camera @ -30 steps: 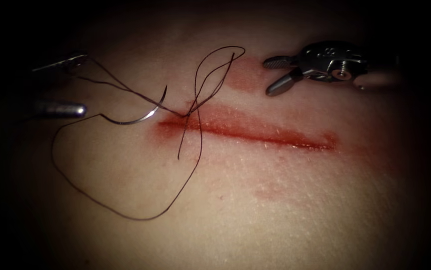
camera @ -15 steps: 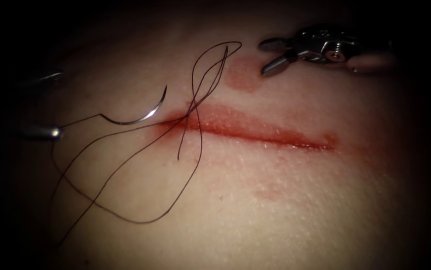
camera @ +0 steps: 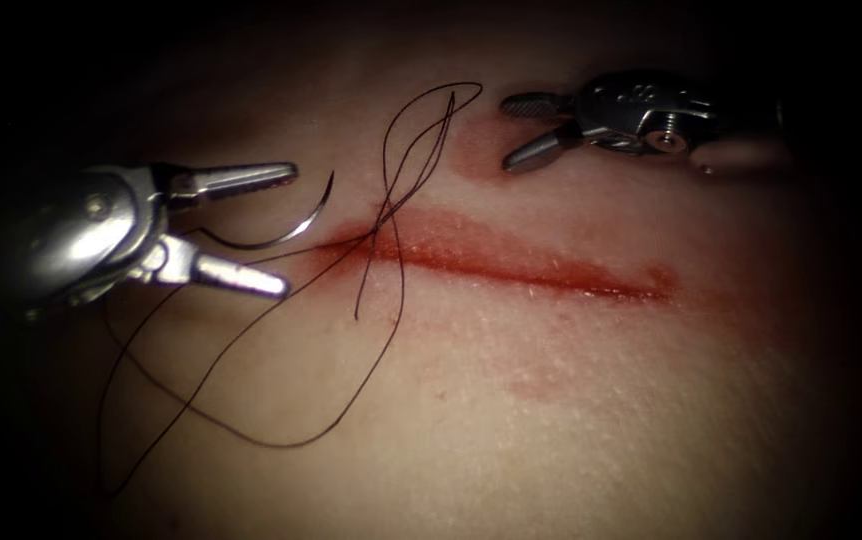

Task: Wound Closure
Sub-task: Pull the right grip up and the left grip down to tighten the knot.

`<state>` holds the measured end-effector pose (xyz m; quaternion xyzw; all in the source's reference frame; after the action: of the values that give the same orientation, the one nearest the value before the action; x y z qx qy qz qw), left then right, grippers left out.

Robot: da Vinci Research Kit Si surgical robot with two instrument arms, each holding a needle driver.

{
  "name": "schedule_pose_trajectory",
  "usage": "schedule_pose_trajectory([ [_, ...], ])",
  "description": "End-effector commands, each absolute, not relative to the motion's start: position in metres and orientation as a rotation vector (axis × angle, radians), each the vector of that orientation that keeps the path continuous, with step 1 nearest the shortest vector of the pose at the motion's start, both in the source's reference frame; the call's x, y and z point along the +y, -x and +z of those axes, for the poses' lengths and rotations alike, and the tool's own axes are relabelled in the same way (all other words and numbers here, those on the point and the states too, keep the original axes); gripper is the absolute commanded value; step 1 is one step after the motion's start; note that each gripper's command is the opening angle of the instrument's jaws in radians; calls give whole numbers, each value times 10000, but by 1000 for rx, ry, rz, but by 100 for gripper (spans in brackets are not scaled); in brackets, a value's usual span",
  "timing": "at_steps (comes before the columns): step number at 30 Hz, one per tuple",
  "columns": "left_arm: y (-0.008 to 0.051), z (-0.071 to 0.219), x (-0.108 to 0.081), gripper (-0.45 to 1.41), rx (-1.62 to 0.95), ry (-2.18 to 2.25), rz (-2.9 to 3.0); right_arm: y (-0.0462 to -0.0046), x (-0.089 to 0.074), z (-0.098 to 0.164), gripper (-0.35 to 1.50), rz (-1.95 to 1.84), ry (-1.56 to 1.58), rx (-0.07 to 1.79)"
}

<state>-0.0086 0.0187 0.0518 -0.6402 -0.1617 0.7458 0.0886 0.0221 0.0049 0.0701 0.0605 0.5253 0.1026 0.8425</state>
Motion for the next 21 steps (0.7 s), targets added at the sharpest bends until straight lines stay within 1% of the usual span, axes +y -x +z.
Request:
schedule_pose_trajectory([
  [1, 93, 530, 189, 60, -496, 1912, 2221, -229, 26, 701, 146, 195, -132, 1119],
  [9, 91, 555, 193, 60, -543, 2012, 2188, -232, -31, 646, 148, 33, -60, 1144],
  [21, 85, 565, 177, 59, -506, 2051, 2167, -230, -33, 625, 148, 31, -30, 1132],
])
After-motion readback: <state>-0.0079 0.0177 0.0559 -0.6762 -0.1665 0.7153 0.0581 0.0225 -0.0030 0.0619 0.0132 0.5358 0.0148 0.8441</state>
